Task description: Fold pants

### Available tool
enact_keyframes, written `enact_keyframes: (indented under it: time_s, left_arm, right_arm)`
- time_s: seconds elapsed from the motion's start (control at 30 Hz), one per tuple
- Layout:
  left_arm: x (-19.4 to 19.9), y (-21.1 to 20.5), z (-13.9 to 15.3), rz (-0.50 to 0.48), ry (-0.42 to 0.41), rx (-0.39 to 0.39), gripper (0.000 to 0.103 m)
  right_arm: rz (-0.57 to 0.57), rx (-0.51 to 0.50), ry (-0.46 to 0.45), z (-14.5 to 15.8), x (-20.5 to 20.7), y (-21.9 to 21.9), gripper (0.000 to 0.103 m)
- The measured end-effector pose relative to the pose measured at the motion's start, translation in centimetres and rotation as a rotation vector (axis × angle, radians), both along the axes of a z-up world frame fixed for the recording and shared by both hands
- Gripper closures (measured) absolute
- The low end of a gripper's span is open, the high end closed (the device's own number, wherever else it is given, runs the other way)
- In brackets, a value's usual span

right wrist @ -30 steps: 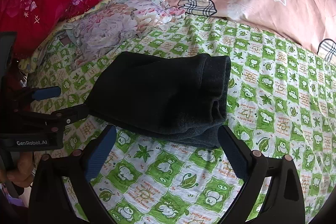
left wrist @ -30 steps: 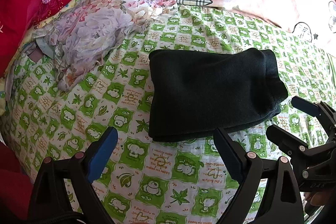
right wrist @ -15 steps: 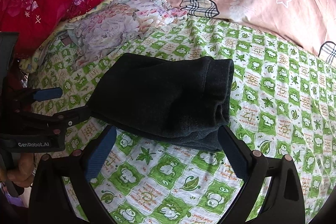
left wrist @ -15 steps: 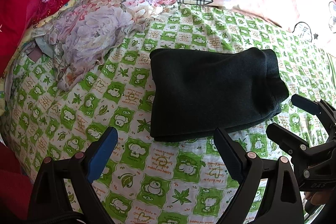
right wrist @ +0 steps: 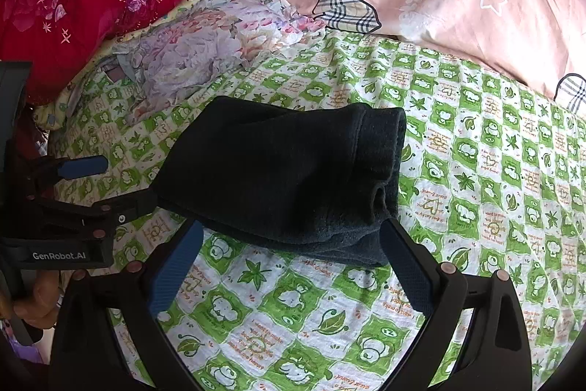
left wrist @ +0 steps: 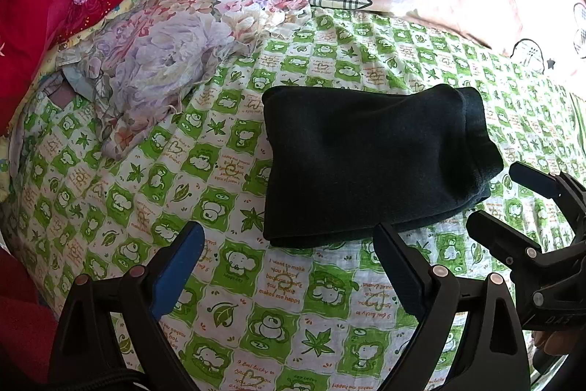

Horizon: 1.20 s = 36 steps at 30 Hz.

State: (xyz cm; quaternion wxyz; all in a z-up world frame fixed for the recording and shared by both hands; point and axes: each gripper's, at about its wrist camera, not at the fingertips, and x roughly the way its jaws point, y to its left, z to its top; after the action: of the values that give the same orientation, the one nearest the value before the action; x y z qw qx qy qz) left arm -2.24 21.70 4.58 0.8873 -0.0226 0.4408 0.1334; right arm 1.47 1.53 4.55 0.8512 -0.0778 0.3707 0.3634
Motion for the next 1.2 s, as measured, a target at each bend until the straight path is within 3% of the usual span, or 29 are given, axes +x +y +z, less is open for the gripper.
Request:
enact_keyframes:
  time_s: [1.2]
  left_arm:
    - [0.48,-0.06,0.54,-0.012,0.0,0.001,0.008]
  right_arm:
    - [-0.007,0.009,-0.003,0.87,0.17,0.01,0.006]
